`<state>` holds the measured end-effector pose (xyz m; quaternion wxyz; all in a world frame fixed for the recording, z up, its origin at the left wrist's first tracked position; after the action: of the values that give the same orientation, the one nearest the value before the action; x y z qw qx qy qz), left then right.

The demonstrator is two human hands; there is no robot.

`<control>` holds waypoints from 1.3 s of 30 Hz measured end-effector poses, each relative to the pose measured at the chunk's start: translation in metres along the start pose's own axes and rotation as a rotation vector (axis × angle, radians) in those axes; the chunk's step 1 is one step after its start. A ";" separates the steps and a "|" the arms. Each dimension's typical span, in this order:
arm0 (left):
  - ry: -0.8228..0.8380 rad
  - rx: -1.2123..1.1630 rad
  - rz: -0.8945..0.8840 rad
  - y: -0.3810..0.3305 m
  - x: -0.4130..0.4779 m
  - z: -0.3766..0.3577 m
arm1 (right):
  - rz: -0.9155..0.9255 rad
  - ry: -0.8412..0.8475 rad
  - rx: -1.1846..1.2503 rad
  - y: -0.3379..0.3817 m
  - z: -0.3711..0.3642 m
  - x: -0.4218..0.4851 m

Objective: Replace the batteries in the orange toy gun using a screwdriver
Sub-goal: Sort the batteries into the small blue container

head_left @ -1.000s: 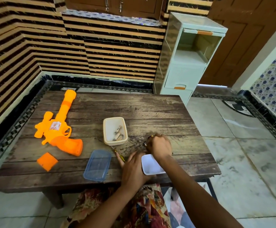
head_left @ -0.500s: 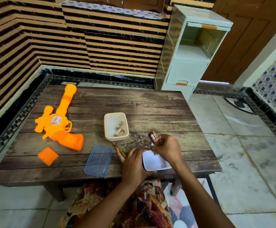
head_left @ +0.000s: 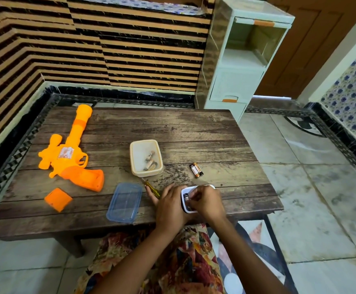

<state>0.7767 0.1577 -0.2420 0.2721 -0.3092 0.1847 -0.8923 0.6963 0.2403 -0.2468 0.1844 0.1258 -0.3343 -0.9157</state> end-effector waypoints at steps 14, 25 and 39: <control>0.042 0.011 0.007 0.002 -0.002 -0.005 | 0.004 0.081 -0.013 -0.003 -0.002 0.005; 0.036 0.035 0.015 0.005 -0.001 -0.007 | 0.053 -0.163 -0.271 0.028 0.039 0.048; 0.010 0.091 0.034 0.007 0.000 -0.006 | 0.154 -0.123 -0.413 0.044 0.007 0.049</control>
<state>0.7753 0.1529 -0.2505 0.3001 -0.2887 0.1504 -0.8966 0.6604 0.1925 -0.2183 0.2549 0.0034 -0.1591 -0.9538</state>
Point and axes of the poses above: each hand's wrist, its own x-axis towards the middle knuckle, its own z-axis out of the back of the hand, y = z × x, the point moved 9 cm from there along x, towards the middle knuckle, and after that the axes turned 12 degrees about -y, right-handed, at the moved point
